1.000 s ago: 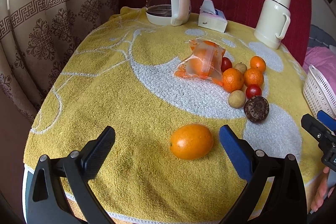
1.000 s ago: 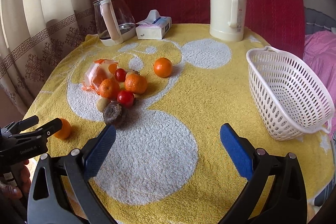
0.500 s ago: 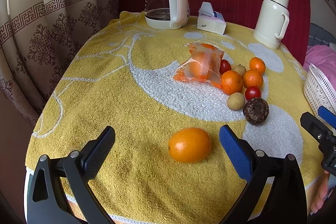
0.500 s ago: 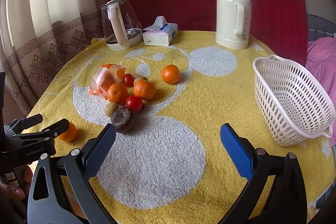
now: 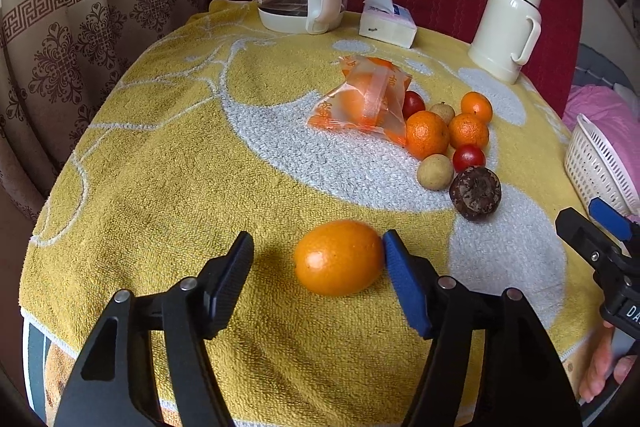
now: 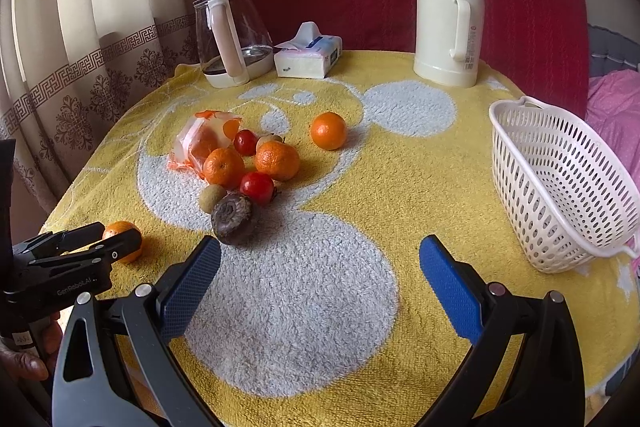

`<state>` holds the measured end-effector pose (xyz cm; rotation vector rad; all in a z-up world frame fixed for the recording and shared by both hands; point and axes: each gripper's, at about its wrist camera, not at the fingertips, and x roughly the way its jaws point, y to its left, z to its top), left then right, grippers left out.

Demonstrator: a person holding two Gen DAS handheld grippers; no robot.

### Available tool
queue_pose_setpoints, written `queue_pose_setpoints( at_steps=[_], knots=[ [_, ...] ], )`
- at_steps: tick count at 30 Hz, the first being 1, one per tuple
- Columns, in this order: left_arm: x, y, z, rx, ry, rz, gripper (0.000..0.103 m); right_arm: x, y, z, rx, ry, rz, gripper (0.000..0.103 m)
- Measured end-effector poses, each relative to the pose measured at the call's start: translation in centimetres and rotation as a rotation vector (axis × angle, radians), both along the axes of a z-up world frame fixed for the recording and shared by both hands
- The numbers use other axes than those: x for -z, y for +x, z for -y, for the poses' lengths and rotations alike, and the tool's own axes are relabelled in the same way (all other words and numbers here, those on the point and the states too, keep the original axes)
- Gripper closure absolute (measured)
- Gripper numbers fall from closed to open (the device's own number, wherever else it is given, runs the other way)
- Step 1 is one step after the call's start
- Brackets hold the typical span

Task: Organize fruits
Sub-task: 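Grasp the large orange with the left tool, then grasp dark brown fruit, drop in basket with right tool while left holds orange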

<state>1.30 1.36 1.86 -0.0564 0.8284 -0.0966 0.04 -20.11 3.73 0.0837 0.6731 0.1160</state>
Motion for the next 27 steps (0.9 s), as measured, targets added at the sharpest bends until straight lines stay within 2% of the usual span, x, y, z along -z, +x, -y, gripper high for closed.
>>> queue_pose_setpoints(
  at_steps=[5,15,16,18,20,27],
  knots=[
    [0.4,-0.1,0.2,0.019,-0.01,-0.012,0.057,0.1,0.1,-0.1,-0.004,-0.003,-0.006,0.002],
    [-0.3,-0.9,-1.0,-0.013,-0.048,0.032,0.058,0.3,2.2,-2.1,-0.087,0.003,-0.043,0.003],
    [-0.4,-1.0,-1.1,-0.015,-0.046,0.038,0.058,0.5,2.6,-2.6,-0.103,-0.003,-0.051,0.006],
    [-0.7,-1.3,-1.3,-0.018,-0.043,0.047,0.058,0.9,3.4,-3.6,-0.133,-0.016,-0.074,0.019],
    [-1.0,-1.6,-1.5,-0.023,-0.044,0.056,0.058,1.4,4.2,-4.4,-0.16,-0.02,-0.098,0.028],
    [-1.6,-2.1,-2.2,-0.044,-0.041,0.077,0.058,2.4,6.1,-6.6,-0.209,-0.064,-0.142,0.049]
  ],
)
